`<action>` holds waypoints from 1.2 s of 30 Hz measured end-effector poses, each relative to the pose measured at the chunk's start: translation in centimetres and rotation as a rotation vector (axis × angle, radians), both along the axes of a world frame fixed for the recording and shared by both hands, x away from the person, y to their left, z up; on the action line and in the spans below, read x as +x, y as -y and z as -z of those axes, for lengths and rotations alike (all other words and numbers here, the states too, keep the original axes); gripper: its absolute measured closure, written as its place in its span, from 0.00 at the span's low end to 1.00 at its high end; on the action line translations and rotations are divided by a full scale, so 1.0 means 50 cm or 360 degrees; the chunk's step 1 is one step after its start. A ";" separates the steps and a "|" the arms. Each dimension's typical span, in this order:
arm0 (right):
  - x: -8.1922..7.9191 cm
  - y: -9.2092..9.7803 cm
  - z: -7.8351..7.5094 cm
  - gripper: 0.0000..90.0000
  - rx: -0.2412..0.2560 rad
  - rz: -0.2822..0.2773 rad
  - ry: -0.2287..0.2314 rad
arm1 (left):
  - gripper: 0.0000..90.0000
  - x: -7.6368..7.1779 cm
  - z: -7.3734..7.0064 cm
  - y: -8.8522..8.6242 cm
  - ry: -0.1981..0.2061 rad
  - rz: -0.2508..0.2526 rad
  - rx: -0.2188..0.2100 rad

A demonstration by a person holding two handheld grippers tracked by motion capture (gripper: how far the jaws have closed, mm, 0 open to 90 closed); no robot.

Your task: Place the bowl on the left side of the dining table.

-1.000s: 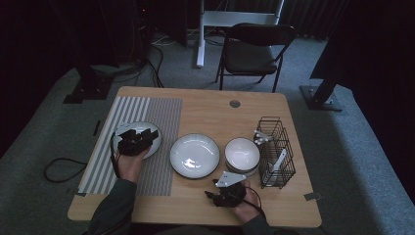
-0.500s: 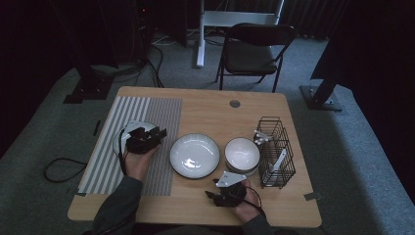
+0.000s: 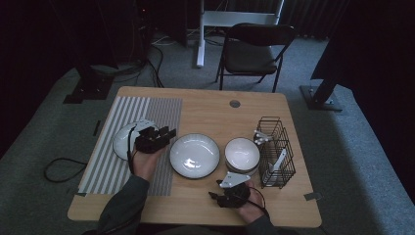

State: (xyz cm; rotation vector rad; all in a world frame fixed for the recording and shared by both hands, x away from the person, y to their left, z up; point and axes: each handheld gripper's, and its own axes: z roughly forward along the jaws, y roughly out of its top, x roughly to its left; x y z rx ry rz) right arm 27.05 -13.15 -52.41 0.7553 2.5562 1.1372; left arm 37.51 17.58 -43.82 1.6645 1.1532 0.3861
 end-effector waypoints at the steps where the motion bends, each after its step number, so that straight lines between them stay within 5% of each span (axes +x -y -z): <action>1: 0.000 0.001 0.000 0.51 0.0002 0.0000 -0.0002 | 0.67 0.000 -0.001 0.003 0.0000 0.0005 0.0002; 36: -0.007 0.012 0.003 0.51 0.0019 0.0001 0.0003 | 0.66 -0.021 -0.029 0.089 0.0063 0.0195 0.0030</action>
